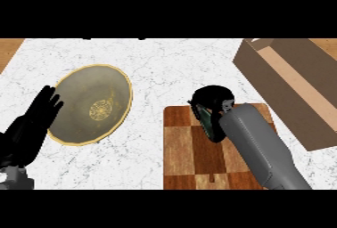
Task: Pick the eggplant from the cutting board and place it in the cardboard box
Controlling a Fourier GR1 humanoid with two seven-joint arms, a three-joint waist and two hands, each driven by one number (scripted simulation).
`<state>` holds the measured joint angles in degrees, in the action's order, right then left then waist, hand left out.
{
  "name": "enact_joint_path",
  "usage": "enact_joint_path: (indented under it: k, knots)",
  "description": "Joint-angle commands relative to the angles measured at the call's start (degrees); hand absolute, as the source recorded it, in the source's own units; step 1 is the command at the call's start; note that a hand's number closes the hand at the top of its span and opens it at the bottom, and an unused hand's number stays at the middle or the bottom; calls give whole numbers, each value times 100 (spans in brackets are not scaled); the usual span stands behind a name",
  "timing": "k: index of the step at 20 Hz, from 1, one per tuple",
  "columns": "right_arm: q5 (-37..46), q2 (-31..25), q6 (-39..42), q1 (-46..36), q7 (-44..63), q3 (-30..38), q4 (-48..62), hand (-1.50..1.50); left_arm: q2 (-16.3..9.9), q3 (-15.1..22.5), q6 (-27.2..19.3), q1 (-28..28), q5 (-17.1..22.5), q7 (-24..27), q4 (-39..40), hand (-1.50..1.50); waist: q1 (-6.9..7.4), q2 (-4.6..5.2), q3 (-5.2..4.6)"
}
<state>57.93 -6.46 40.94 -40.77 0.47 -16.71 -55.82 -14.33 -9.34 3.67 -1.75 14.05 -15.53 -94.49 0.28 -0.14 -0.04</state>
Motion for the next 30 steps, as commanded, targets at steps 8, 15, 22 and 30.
enact_joint_path:
  k: [8,15,22,30]
  knots:
    - [584,573,-2294,-282,2916,1317,-71,150,113,18,-17,142,-43,90,-50,0,26,7,2]
    - [712,406,-2172,-49,2977,930,-1757,150,39,-104,113,172,-67,204,94,0,-70,-15,1]
    - [1131,547,-2009,-1060,4234,1105,-2986,150,-98,-249,200,31,58,96,185,0,-77,-20,-2]
    - [1353,-196,-1781,-1400,4610,1828,-3228,150,267,104,-51,156,-226,-11,-166,0,-9,7,3]
